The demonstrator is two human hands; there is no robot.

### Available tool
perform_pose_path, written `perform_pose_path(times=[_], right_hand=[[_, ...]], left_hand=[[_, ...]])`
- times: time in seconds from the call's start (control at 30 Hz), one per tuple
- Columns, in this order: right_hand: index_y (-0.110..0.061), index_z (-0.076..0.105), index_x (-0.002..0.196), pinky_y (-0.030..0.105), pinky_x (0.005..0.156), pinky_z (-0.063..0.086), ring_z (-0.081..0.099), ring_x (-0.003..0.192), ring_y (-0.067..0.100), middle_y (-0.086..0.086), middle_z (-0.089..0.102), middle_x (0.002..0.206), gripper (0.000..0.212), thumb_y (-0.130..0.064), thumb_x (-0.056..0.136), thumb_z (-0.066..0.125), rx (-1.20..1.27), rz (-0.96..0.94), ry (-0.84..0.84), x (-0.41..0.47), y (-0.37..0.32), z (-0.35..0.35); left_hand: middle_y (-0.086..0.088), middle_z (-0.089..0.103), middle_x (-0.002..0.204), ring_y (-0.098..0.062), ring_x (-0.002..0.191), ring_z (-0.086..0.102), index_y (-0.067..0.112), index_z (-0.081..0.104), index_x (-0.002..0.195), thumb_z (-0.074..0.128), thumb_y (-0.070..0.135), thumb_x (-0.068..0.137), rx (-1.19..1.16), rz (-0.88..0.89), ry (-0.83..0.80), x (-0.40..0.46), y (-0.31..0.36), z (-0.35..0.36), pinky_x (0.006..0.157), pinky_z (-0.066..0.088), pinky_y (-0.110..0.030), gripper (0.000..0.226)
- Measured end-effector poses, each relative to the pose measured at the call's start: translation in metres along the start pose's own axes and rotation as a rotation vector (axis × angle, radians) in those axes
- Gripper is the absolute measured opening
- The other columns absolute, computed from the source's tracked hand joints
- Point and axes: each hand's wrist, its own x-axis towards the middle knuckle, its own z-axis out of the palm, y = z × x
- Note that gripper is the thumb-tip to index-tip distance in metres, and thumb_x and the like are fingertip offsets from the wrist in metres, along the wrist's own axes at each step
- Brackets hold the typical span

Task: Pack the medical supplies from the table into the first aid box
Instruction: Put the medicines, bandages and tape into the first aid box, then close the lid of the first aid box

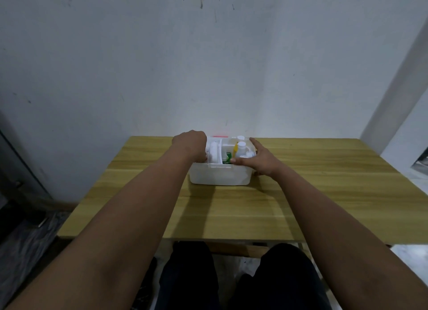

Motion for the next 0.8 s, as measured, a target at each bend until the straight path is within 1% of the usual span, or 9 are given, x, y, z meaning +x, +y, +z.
perform_pose_path(times=[0.1,0.17,0.23,0.33,0.4,0.47,0.53,0.67,0.8], right_hand=[[-0.031,0.018,0.164,0.044,0.092,0.057,0.053,0.131,0.025,0.002,0.046,0.155,0.128,-0.056,0.063,0.092,-0.004,0.016,-0.021,-0.001,-0.003,-0.002],[-0.037,0.024,0.162,0.041,0.08,0.058,0.057,0.126,0.027,0.0,0.051,0.149,0.122,-0.071,0.062,0.085,0.004,0.055,-0.031,-0.001,-0.005,-0.004],[-0.037,0.03,0.159,0.048,0.086,0.058,0.059,0.125,0.031,0.002,0.051,0.152,0.126,-0.09,0.053,0.073,0.04,0.104,-0.011,0.002,-0.005,-0.007],[-0.032,0.046,0.153,0.051,0.093,0.055,0.063,0.121,0.028,0.001,0.058,0.148,0.118,-0.098,0.057,0.062,0.146,0.151,0.019,0.012,-0.008,-0.009],[-0.029,0.059,0.141,0.052,0.098,0.055,0.067,0.113,0.026,0.002,0.067,0.135,0.105,-0.098,0.062,0.056,0.198,0.166,0.023,0.021,-0.011,-0.008],[-0.024,0.066,0.134,0.053,0.1,0.055,0.07,0.108,0.029,0.005,0.073,0.124,0.097,-0.095,0.069,0.053,0.246,0.207,0.031,0.032,-0.012,-0.007],[-0.019,0.071,0.124,0.054,0.1,0.055,0.073,0.105,0.034,0.008,0.078,0.112,0.092,-0.092,0.072,0.052,0.289,0.26,0.034,0.046,-0.009,-0.006],[-0.007,0.065,0.13,0.06,0.106,0.05,0.068,0.115,0.044,0.02,0.075,0.117,0.1,-0.088,0.071,0.058,0.393,0.328,0.079,0.078,0.003,-0.009],[-0.005,0.055,0.139,0.052,0.1,0.055,0.069,0.112,0.037,0.013,0.069,0.12,0.083,-0.071,0.089,0.06,0.483,0.373,0.107,0.103,0.001,-0.008]], left_hand=[[0.003,0.072,0.081,-0.023,0.08,0.073,0.014,0.064,0.078,0.081,0.028,0.075,-0.213,-0.039,-0.063,0.002,-0.012,-0.008,0.073,0.057,-0.034,0.022],[0.004,0.074,0.095,-0.024,0.095,0.075,0.024,0.072,0.089,0.076,0.028,0.079,-0.357,-0.058,-0.007,0.002,-0.022,-0.012,0.085,0.06,-0.039,0.012],[0.002,0.075,0.116,-0.023,0.108,0.07,0.023,0.078,0.111,0.07,0.031,0.085,-0.448,-0.091,0.083,0.002,-0.031,-0.01,0.091,0.058,-0.04,0.029],[-0.003,0.07,0.132,-0.024,0.118,0.066,0.017,0.072,0.13,0.066,0.038,0.092,-0.595,-0.18,0.165,0.008,-0.042,0.004,0.097,0.054,-0.04,0.043],[-0.007,0.071,0.13,-0.028,0.113,0.068,0.01,0.073,0.128,0.063,0.044,0.097,-0.713,-0.229,0.14,0.018,-0.046,0.016,0.097,0.055,-0.039,0.046],[-0.009,0.073,0.119,-0.03,0.097,0.069,0.005,0.074,0.122,0.061,0.048,0.1,-0.874,-0.281,0.082,0.03,-0.046,0.026,0.085,0.058,-0.038,0.05],[-0.006,0.067,0.117,-0.024,0.091,0.064,0.006,0.069,0.128,0.06,0.054,0.1,-1.019,-0.346,-0.014,0.039,-0.043,0.032,0.076,0.053,-0.035,0.057],[-0.01,0.068,0.127,-0.031,0.105,0.068,0.013,0.062,0.134,0.058,0.076,0.089,-1.21,-0.43,-0.167,0.066,-0.05,0.05,0.097,0.056,-0.046,0.078],[-0.01,0.077,0.108,-0.033,0.098,0.076,0.017,0.065,0.12,0.055,0.083,0.085,-1.364,-0.438,-0.28,0.09,-0.054,0.064,0.096,0.059,-0.048,0.076]])
